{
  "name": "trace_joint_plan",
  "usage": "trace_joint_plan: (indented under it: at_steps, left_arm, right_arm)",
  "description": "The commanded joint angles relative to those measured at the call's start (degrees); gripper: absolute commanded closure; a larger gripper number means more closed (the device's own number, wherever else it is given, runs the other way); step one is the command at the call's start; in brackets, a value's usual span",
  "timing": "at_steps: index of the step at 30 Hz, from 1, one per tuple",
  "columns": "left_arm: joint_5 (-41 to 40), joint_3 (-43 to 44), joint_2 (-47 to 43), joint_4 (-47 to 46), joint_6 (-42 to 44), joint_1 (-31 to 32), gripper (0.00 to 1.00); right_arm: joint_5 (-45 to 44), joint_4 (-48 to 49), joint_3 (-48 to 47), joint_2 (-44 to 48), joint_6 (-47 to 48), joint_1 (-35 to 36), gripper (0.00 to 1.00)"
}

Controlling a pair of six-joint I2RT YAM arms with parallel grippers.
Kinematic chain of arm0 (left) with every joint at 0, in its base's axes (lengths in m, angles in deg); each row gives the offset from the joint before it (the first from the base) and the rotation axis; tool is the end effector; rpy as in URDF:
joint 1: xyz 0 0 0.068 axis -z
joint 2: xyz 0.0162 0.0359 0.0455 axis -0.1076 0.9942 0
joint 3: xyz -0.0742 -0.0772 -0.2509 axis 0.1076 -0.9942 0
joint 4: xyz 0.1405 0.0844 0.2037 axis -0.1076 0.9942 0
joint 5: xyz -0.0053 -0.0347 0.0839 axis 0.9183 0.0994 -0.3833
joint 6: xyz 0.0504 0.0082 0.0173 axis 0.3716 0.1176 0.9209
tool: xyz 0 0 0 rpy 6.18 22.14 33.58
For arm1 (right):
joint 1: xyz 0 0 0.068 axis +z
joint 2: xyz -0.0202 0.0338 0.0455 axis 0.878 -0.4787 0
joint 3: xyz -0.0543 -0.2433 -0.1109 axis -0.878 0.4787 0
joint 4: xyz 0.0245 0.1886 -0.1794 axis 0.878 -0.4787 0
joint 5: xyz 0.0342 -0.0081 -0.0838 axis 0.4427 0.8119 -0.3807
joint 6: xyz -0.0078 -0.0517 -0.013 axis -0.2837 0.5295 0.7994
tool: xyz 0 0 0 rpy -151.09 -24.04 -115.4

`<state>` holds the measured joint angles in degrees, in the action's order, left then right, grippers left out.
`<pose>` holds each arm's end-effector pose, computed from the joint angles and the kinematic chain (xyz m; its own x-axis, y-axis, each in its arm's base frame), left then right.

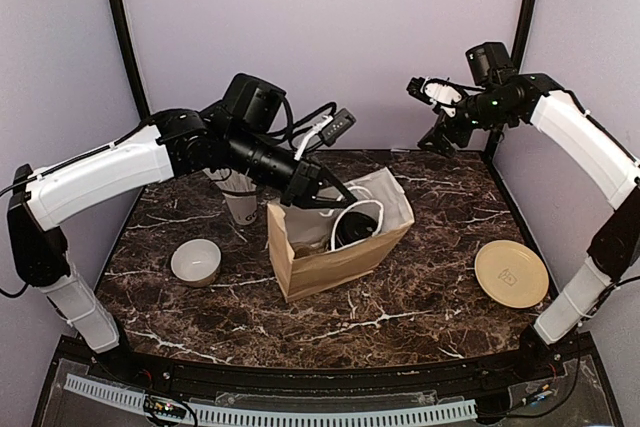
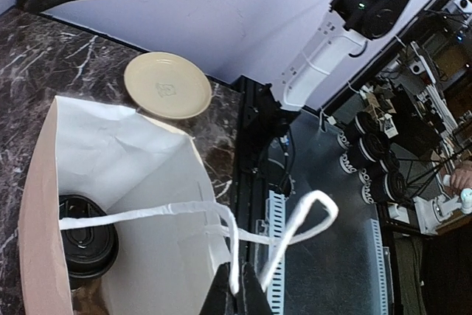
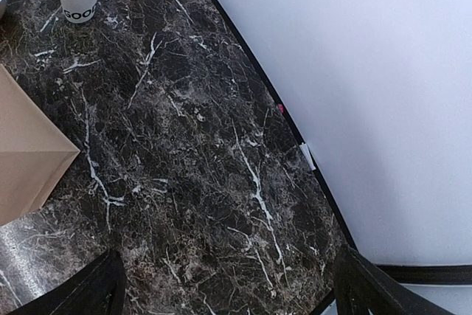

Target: Pack the takeout coffee

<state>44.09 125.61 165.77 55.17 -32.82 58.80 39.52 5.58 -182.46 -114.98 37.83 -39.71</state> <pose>0.2081 -0.3099 0.3892 -0.4060 0.3658 -0.8375 0.9090 0.0670 -0.4114 0.3126 0.1305 0.4035 -0.1257 -0.7496 -0.6499 -0.7500 0.5006 -0.4323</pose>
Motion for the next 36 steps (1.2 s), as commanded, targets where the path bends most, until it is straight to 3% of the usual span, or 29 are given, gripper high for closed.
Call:
trace_joint_plan:
  at_steps: [1, 9, 18, 29, 36]
  left_arm:
    - [2.88, -1.91, -4.8, -3.01, -0.2, 3.42, 1.0]
    - [3.25, -2.06, -2.82, -3.01, -0.77, 8.27, 1.0]
    - [4.5, 0.77, -1.41, -1.84, 1.15, 8.7, 1.0]
    - [-0.41, 3.89, -0.38, -0.21, 4.58, 7.85, 1.0]
    - [-1.64, 4.98, 0.23, -0.67, 5.15, 5.14, 1.0]
  right_arm:
    - [1.8, 1.91, 0.55, -0.71, -0.87, -0.07, 0.01]
    - [3.54, 1.9, 2.12, -1.37, -0.43, -0.08, 0.01]
    - [4.13, 1.82, 3.54, -1.19, -0.3, -0.07, 0.01]
    - [5.67, -0.55, 1.13, -1.65, -0.75, -0.19, 0.01]
    - [19.07, -10.7, -7.01, -0.86, -0.13, -1.39, 0.02]
